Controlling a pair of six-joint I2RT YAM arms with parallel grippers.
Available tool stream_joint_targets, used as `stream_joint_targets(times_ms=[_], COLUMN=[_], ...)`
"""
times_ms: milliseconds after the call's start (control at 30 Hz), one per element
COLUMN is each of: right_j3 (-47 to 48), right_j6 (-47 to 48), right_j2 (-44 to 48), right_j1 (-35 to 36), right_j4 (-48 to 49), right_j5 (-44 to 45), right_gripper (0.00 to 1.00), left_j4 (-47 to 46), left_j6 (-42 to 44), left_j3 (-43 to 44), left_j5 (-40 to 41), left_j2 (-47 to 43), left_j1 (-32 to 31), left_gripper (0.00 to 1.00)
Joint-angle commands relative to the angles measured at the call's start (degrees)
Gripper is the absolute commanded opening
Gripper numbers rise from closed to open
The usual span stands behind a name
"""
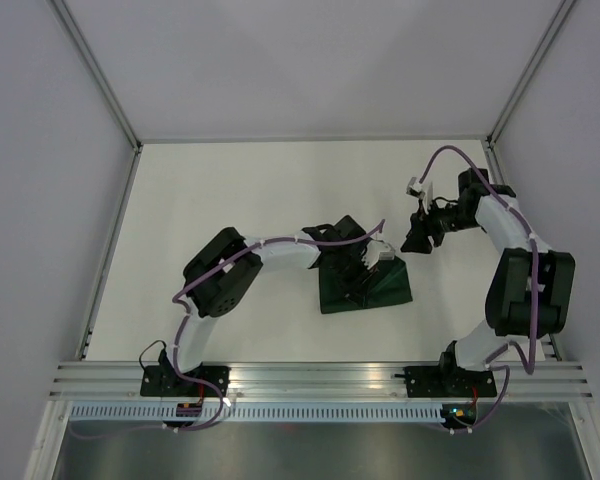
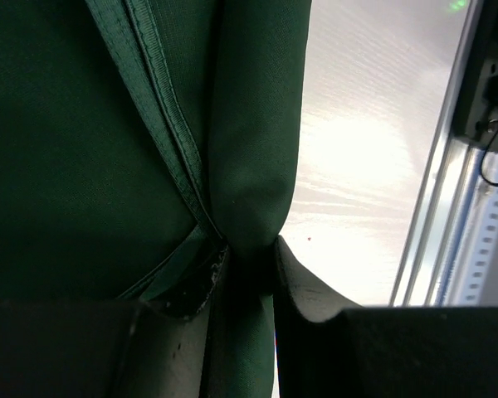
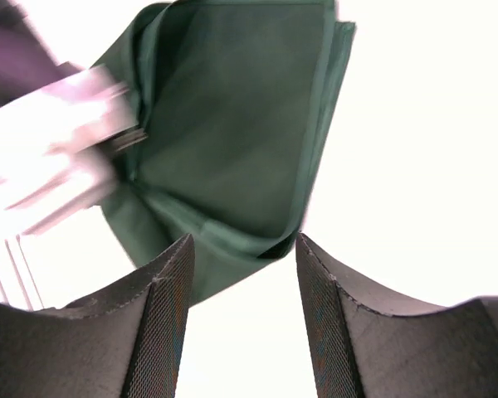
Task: Fold the napkin, place the utensils inside, and roll it up
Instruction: Roll the napkin with the utensil
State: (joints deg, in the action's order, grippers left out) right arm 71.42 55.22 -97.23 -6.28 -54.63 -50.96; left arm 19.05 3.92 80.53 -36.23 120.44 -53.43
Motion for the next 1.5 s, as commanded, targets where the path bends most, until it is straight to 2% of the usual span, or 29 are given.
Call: stream_joint_targets(times_ms=[0,133,333,533,567,800,1067,1200,1367,1467], right_j3=[-6.1,-17.4,-26.6,-37.6,-38.7,-45.5,-47.0,-47.6,-47.6,-47.2], right_j6=[5.0,8.1,10.0,1.4,0.8,-2.7,-3.7,-4.2,-5.0,-5.2], right_j2=[8.0,19.3,29.1,35.4,35.9,38.2,35.5,33.6,30.9,29.0], right_j1=[0.4,0.5,4.3,18.5,21.7,32.1,39.1,40.6,40.9,40.8], right_j4=[3.0,7.3,9.8,26.8,28.4,39.6,41.2,42.6,43.4,43.0], right_j5=[-1.7,-1.1,1.6,12.7,15.3,24.8,27.7,28.6,28.3,28.0], right_gripper=[0.58,0.59,0.64,0.66,0.66,0.70,0.70,0.66,0.53,0.40], left_j4=[8.8,11.1,14.3,15.8,15.9,16.2,16.4,16.4,16.0,14.5], left_j6=[-5.8,-6.6,-7.4,-8.0,-8.0,-8.5,-8.6,-8.6,-8.6,-9.2], left_j3=[2.6,5.8,9.5,10.9,11.0,11.6,12.5,12.5,12.5,11.0], left_j5=[-3.8,-5.9,-10.5,-13.2,-13.4,-14.9,-16.0,-16.0,-15.5,-14.0], left_j2=[4.2,7.2,11.3,14.2,14.5,16.4,17.4,17.5,16.8,15.7], left_j1=[1.0,2.0,3.6,4.9,5.1,5.4,5.8,5.7,5.8,5.8], left_gripper=[0.02,0.02,0.02,0.02,0.02,0.02,0.02,0.03,0.18,0.26])
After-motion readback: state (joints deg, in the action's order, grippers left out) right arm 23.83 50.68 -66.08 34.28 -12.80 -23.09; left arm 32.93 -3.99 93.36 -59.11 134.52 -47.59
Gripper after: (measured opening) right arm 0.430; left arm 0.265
